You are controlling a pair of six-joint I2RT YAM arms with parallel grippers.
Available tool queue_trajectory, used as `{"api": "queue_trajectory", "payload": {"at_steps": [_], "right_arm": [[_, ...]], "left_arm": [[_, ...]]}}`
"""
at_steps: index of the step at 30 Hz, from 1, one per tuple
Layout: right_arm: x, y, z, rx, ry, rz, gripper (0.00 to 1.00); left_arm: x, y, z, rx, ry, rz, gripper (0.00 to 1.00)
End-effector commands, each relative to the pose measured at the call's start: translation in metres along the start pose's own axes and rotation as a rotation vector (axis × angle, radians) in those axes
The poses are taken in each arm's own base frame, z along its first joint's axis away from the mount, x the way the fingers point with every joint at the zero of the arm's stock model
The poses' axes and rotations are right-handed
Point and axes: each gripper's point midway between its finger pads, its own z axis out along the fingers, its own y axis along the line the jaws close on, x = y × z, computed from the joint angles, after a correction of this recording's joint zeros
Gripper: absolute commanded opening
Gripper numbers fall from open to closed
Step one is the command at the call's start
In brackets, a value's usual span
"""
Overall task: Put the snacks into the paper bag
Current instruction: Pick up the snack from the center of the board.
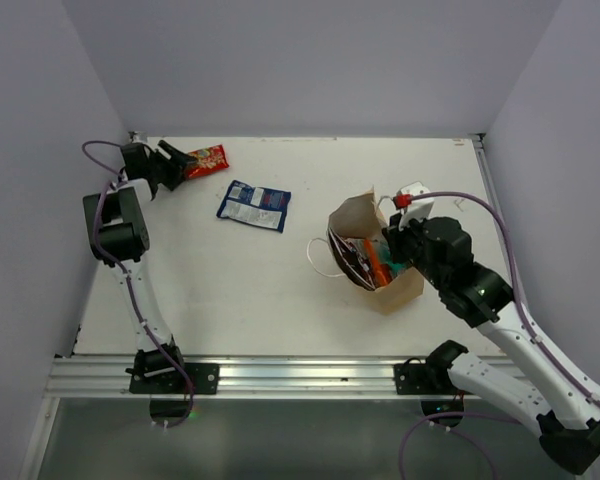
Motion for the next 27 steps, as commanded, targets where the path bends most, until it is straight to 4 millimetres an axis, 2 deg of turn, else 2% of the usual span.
{"api": "queue_trajectory", "payload": {"at_steps": [1, 7, 10, 12, 15, 16, 18, 19, 21, 27], "right_arm": [[-0.007, 0.006, 0.005, -0.025, -0.018, -0.007, 0.00], [-0.004, 0.008, 0.008, -0.032, 0.004, -0.018, 0.00], [-0.008, 0.007, 0.006, -0.029, -0.003, -0.020, 0.00], [-0.011, 0.005, 0.003, -0.023, -0.006, -0.022, 0.00], [-0.018, 0.002, -0.001, -0.013, -0.012, -0.030, 0.00], [-0.019, 0.002, -0.002, -0.010, -0.014, -0.033, 0.00], [-0.023, 0.000, -0.004, -0.005, -0.017, -0.037, 0.00], [-0.023, 0.001, -0.005, -0.008, -0.016, -0.037, 0.00], [-0.026, 0.001, -0.007, -0.011, -0.018, -0.038, 0.00], [-0.029, 0.004, -0.010, -0.031, -0.019, -0.037, 0.00]], "left_arm": [[-0.015, -0.010, 0.014, 0.080, -0.025, 0.002, 0.73], [-0.008, -0.001, 0.029, 0.098, 0.004, -0.036, 0.66], [-0.007, -0.002, 0.030, 0.110, 0.006, -0.036, 0.59], [-0.007, -0.004, 0.030, 0.123, 0.008, -0.028, 0.51], [-0.008, -0.009, 0.024, 0.135, 0.005, 0.002, 0.40], [-0.012, -0.015, 0.021, 0.142, -0.005, 0.019, 0.33], [-0.011, -0.015, 0.016, 0.136, -0.012, 0.054, 0.27], [-0.016, -0.022, 0.011, 0.143, -0.024, 0.074, 0.25], [-0.019, -0.028, 0.004, 0.146, -0.040, 0.121, 0.13], [-0.022, -0.039, -0.015, 0.144, -0.062, 0.221, 0.00]]}}
